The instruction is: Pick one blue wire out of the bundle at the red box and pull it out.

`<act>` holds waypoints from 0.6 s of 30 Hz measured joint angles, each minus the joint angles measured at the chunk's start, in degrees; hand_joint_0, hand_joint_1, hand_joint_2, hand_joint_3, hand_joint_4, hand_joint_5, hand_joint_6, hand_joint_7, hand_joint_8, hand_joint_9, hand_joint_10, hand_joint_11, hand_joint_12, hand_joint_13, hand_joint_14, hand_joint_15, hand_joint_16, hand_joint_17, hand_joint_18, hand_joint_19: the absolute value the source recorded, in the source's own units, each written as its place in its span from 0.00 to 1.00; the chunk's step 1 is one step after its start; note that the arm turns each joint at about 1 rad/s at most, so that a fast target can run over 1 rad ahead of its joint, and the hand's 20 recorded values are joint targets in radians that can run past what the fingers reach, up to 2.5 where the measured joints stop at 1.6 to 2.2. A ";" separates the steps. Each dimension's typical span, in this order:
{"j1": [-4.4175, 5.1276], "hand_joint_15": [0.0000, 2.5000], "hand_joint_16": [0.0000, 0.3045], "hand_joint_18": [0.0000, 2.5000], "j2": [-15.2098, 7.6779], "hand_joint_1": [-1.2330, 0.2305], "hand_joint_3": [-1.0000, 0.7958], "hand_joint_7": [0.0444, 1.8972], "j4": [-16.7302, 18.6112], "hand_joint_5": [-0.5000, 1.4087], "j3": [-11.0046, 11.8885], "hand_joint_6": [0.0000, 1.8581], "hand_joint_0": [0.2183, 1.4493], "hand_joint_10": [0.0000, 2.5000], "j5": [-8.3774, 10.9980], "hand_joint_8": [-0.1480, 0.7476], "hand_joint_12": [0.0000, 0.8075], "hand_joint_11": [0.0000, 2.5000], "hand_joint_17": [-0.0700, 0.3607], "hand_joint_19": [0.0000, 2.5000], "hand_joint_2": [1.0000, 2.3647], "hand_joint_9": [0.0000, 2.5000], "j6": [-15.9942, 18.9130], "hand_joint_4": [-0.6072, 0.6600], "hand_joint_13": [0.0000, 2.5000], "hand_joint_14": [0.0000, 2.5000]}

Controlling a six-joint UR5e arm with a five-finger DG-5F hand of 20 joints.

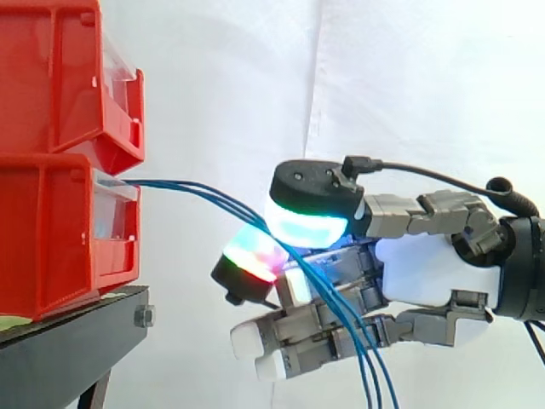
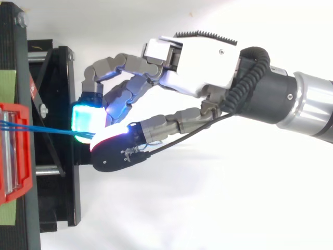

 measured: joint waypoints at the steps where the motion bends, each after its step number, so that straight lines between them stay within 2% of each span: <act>1: 0.00 0.17 0.23 0.23 0.00 0.29 0.49 0.56 -0.85 0.19 0.00 0.42 0.31 0.01 -0.04 0.53 0.53 0.32 0.53 0.13 0.01 0.41 0.01 0.74 0.30 0.01; 6: -0.05 0.17 0.22 0.23 0.02 0.30 0.46 0.56 -4.96 0.19 0.00 0.42 0.30 0.01 -0.60 0.51 0.51 0.30 0.52 0.14 0.01 0.41 0.07 0.76 0.30 0.01; 9: -0.15 0.16 0.22 0.23 0.12 0.36 0.45 0.68 -6.15 0.22 0.00 0.34 0.30 0.01 -2.01 0.50 0.51 0.26 0.52 0.15 0.01 0.43 0.08 0.74 0.30 0.01; 12: -0.19 0.17 0.22 0.22 0.41 0.38 0.45 0.70 -6.55 0.23 0.00 0.33 0.31 0.01 -3.79 0.49 0.50 0.27 0.51 0.15 0.01 0.43 0.09 0.70 0.31 0.01; 15: -0.20 0.17 0.21 0.22 0.93 0.37 0.45 0.61 -6.69 0.21 0.00 0.37 0.32 0.01 -4.56 0.49 0.49 0.31 0.50 0.14 0.01 0.42 0.02 0.70 0.30 0.01; 17: -0.21 0.17 0.21 0.22 1.35 0.37 0.46 0.59 -6.76 0.20 0.00 0.39 0.32 0.01 -4.72 0.50 0.49 0.32 0.50 0.14 0.01 0.41 -0.07 0.71 0.30 0.01; 18: -0.21 0.18 0.21 0.21 1.50 0.31 0.46 0.58 -6.79 0.19 0.01 0.40 0.32 0.01 -4.75 0.50 0.49 0.34 0.49 0.14 0.01 0.41 -0.12 0.72 0.29 0.01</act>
